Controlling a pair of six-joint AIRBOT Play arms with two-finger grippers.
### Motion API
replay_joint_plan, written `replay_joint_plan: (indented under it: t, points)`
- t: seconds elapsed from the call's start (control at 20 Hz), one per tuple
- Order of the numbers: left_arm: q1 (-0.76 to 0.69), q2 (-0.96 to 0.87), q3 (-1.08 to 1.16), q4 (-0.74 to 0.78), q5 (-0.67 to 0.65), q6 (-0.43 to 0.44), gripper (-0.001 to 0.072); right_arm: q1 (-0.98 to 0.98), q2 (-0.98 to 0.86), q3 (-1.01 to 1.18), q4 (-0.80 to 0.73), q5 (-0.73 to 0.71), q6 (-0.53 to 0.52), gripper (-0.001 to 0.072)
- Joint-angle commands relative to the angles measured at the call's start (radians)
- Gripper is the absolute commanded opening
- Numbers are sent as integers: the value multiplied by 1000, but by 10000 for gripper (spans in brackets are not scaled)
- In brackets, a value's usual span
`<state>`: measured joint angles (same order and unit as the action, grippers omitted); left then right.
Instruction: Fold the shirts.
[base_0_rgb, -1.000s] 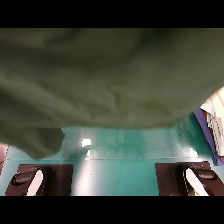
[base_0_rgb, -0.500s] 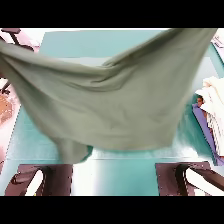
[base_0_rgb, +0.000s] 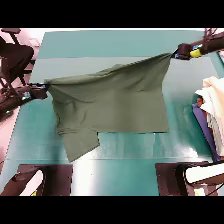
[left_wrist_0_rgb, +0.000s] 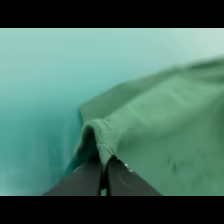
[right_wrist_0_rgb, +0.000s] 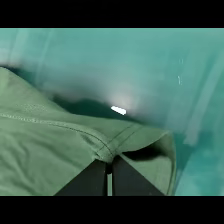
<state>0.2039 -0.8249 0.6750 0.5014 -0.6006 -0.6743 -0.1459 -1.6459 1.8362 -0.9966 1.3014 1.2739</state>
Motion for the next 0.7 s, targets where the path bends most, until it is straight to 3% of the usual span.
replay_joint_plan:
  t: [0.0, 0.15, 0.2, 0.25, 0.3, 0.35, 0.45, 0.55, 0.65]
  points:
    - [0, -126, -34, -320, 103, 276, 27, 2, -100, 1, 15, -53, -4, 20]
    - [0, -196, -33, -401, 107, 330, 27, 2, -118, 1, 36, -77, -4, 23]
    - [0, -201, -33, -401, 116, 353, 28, 2, -117, 1, 37, -84, -4, 140]
    - [0, -201, -28, -400, 132, 373, 159, 2, -114, 1, 36, -87, -4, 471]
    - [0, -201, -19, -400, 168, 369, 552, -4, -109, 1, 35, -86, -2, 695]
    - [1, -201, -5, -396, 202, 354, 689, -14, -103, 1, 36, -67, 2, 695]
    - [35, -187, 27, -304, 186, 303, 693, -47, -83, 1, 24, 6, 2, 695]
    - [106, -166, 65, -113, 85, 89, 693, -88, -59, 1, 23, 79, 37, 694]
    - [186, -154, 108, 157, -140, -174, 693, -129, -23, 1, 26, 135, 72, 694]
